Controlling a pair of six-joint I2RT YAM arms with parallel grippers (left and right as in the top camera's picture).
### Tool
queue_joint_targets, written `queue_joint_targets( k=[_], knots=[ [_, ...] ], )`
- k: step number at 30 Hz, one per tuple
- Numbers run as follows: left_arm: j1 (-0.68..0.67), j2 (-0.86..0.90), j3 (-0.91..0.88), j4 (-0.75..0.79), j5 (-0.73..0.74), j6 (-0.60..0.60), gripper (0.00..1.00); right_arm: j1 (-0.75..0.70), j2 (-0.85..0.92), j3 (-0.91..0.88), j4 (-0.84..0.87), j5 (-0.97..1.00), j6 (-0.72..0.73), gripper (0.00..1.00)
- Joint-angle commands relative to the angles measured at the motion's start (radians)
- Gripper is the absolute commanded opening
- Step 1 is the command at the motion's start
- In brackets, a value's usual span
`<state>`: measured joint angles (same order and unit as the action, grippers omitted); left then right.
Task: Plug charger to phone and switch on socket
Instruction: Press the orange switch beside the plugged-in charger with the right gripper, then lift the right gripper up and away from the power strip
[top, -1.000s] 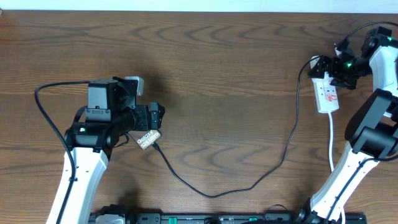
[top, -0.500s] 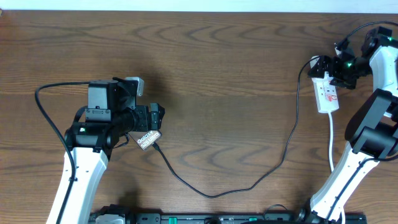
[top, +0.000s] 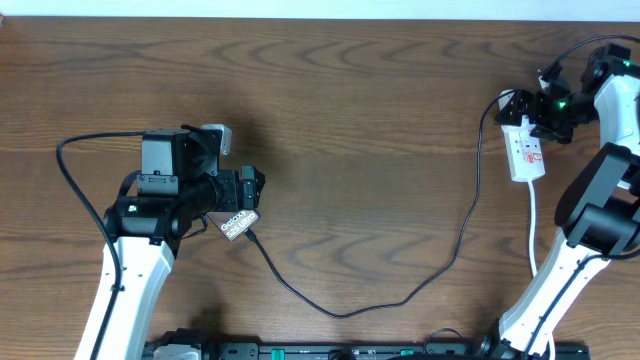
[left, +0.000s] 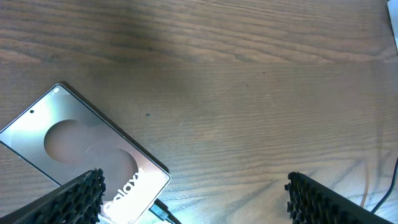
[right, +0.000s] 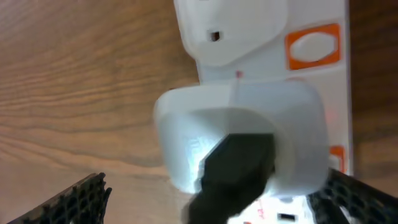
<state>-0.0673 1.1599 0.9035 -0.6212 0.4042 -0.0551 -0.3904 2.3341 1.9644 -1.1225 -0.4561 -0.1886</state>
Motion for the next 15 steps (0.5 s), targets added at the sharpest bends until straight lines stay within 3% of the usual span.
queue_joint_targets(
  k=[1,15],
  knots=[
    [-0.002,-0.003,0.028,-0.002,-0.013,-0.005,0.92,0.019,0.024,-0.060,0.025,-0.105,-0.018,0.99],
    [-0.002,-0.003,0.028,-0.003,-0.013,-0.005,0.91,0.010,0.016,-0.051,0.010,-0.070,0.056,0.99]
  ],
)
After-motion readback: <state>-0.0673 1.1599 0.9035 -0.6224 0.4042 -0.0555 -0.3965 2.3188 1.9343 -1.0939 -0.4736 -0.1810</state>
